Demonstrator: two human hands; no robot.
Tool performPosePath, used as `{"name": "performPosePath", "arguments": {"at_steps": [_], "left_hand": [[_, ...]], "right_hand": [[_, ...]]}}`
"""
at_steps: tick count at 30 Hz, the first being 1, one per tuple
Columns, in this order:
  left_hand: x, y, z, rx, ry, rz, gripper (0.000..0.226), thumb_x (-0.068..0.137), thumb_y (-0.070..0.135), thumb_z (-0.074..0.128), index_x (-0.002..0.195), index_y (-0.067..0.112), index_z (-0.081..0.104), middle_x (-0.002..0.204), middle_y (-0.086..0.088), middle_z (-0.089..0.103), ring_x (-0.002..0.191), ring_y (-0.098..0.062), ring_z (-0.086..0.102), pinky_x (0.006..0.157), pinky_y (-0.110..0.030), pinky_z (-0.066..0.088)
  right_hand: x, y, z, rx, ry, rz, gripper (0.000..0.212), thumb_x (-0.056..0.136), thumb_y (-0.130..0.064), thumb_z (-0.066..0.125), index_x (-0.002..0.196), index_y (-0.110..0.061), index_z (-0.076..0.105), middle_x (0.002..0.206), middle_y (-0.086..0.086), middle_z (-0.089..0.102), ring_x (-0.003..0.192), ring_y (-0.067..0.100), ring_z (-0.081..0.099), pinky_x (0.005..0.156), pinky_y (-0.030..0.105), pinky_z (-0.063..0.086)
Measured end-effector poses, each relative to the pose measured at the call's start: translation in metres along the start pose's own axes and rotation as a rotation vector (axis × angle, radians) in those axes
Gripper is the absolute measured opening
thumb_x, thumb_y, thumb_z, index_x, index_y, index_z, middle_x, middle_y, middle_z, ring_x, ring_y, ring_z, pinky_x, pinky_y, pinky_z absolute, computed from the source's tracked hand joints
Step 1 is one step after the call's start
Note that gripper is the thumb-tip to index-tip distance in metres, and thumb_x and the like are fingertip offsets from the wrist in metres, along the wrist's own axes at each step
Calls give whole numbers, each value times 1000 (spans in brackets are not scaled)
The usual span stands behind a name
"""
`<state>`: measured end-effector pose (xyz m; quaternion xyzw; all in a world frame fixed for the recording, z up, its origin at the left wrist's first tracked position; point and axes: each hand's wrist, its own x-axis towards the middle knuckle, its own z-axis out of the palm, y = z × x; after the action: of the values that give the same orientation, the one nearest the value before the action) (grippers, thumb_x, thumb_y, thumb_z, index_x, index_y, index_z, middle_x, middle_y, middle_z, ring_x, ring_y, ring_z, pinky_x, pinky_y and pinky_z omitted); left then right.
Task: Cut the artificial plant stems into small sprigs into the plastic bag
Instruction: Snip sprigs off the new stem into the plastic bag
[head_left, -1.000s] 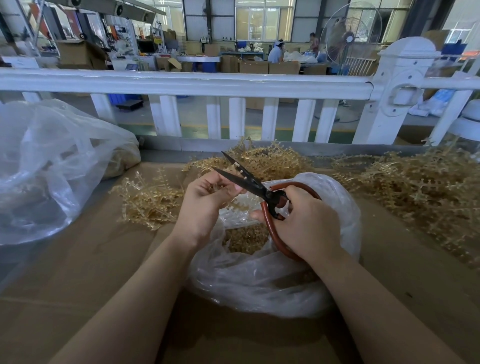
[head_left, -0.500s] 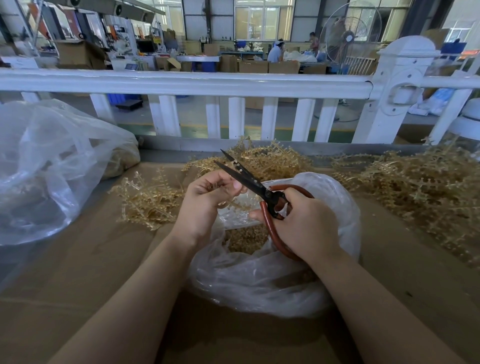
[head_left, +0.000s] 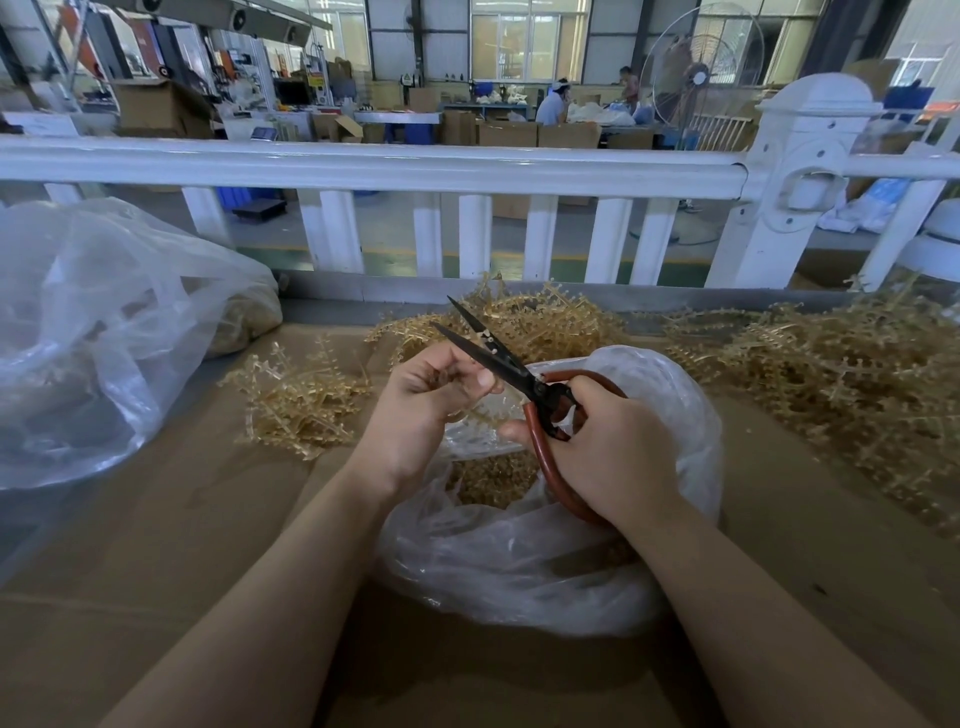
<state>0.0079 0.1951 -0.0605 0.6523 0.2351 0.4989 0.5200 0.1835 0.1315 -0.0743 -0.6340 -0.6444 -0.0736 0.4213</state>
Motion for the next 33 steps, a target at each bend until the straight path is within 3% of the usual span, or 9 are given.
{"name": "performPosePath", "arguments": {"at_steps": [4,6,10,17,21,27,30,33], "left_hand": [[-1,2,3,-40,48,27,3,88,5,63,91,3,63,80,-5,70,77,-11,65,71,-16,49],[-1,3,3,-74,99,60,19,88,12,59,97,-5,60,81,-11,69,78,-17,67,74,-21,51],[-1,2,2,-25,139,104,25,97,18,57,101,-8,60,77,-10,68,73,-12,67,72,-19,50],[0,3,-2,-7,154,84,15,94,7,61,104,-3,67,92,-10,72,80,-14,64,76,-24,52],[1,1,-3,-10,183,82,13,95,-2,60,106,-6,65,90,-18,71,79,-18,64,76,-27,54],[0,0,-1,-9,197,92,7,92,-7,60,96,-12,58,82,-10,69,77,-18,62,76,-28,55],[1,1,1,-13,202,93,4,92,-7,60,91,-6,57,75,-4,67,77,-20,62,82,-33,57],[1,2,3,-49,194,91,7,93,-8,59,90,-2,57,76,-7,68,74,-16,65,77,-28,55]], "right_hand": [[0,3,0,-20,-22,26,68,71,-86,50,82,-21,65,64,-12,57,61,7,55,57,27,51],[0,3,0,-23,-35,35,67,70,-86,49,81,-22,64,65,-12,58,61,7,56,58,26,51],[0,1,0,0,-39,28,67,70,-86,46,81,-23,65,65,-13,58,60,5,55,56,21,46],[1,1,-3,-24,-67,17,72,69,-88,43,87,-23,69,71,-17,59,64,3,54,58,12,40],[1,1,-4,-36,-87,31,75,68,-90,40,89,-24,69,74,-16,62,66,2,54,58,11,38],[0,0,-4,-40,-95,24,77,68,-92,39,90,-24,68,73,-16,61,66,3,54,60,15,42],[0,0,-3,-48,-98,21,75,69,-91,40,90,-25,68,71,-16,59,65,2,52,59,13,40],[0,1,-2,-45,-96,20,76,70,-92,38,91,-26,68,72,-16,60,66,2,53,60,14,40]]}}
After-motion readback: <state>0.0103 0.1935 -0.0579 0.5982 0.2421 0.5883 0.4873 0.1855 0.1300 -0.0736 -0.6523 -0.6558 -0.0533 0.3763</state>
